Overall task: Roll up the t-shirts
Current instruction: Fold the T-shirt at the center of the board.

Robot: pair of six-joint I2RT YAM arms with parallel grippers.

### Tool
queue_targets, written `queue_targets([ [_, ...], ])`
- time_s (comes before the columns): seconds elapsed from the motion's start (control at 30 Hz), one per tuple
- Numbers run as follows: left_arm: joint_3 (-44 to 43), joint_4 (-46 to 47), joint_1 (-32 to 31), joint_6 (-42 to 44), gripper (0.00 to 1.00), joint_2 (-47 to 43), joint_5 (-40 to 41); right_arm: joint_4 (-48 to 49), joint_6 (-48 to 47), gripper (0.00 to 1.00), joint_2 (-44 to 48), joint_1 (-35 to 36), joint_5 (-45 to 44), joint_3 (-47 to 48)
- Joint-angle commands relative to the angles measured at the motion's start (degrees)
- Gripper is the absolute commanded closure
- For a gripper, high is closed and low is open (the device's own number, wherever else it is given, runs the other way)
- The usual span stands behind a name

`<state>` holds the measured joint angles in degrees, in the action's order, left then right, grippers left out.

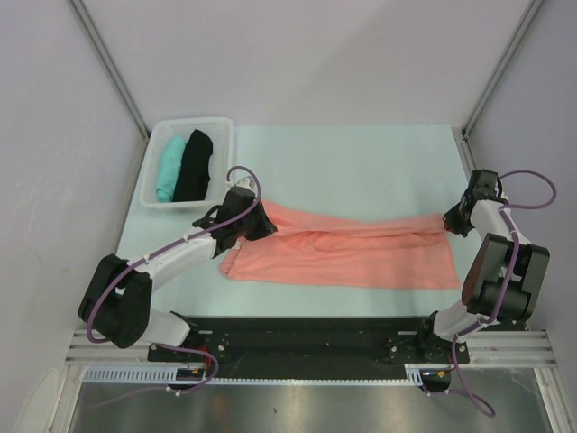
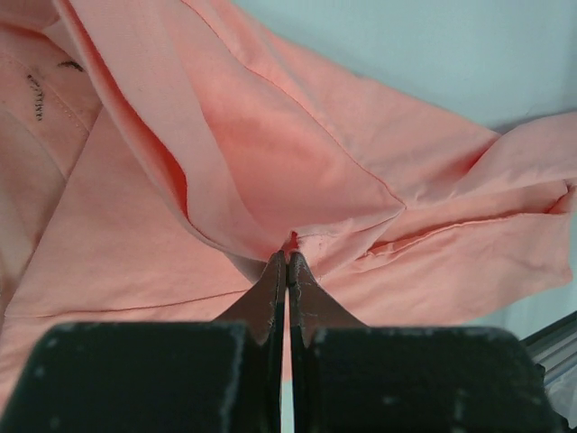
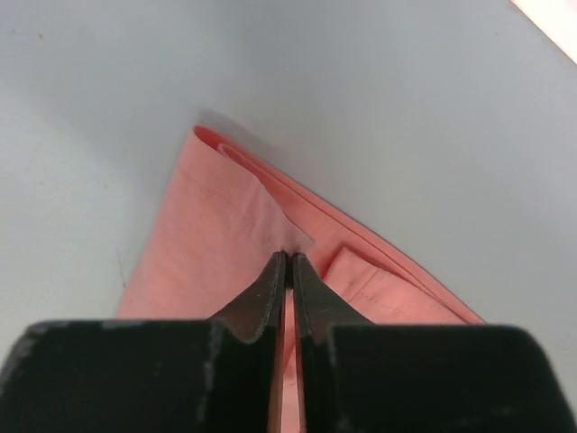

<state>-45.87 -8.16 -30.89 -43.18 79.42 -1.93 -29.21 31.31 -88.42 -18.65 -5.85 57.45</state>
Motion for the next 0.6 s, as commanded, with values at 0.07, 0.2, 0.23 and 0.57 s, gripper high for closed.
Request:
queue_targets([
  [0.07,-2.7,1.8,-0.3,-2.3,1.00,0.1,-0.6,2.7,0.0,0.76,-0.4,-0.3,5.0,0.0],
  [0.2,-2.0,2.5,-0.4,-2.7,1.00,0.1,-0.7,1.3,0.6,0.64,-0.7,-1.5,5.2,-0.1],
  [0.23,-1.8,2.6,-0.5,-2.9,1.00,0.2,-0.9,1.1,0.9,0.61,-0.7,-1.7,5.2,-0.1],
  [0.57,-1.4,3.8,-0.6,-2.6,1.00,0.9,-1.6,2.1,3.8,0.58,-0.2,-4.4,10.7,-4.3],
])
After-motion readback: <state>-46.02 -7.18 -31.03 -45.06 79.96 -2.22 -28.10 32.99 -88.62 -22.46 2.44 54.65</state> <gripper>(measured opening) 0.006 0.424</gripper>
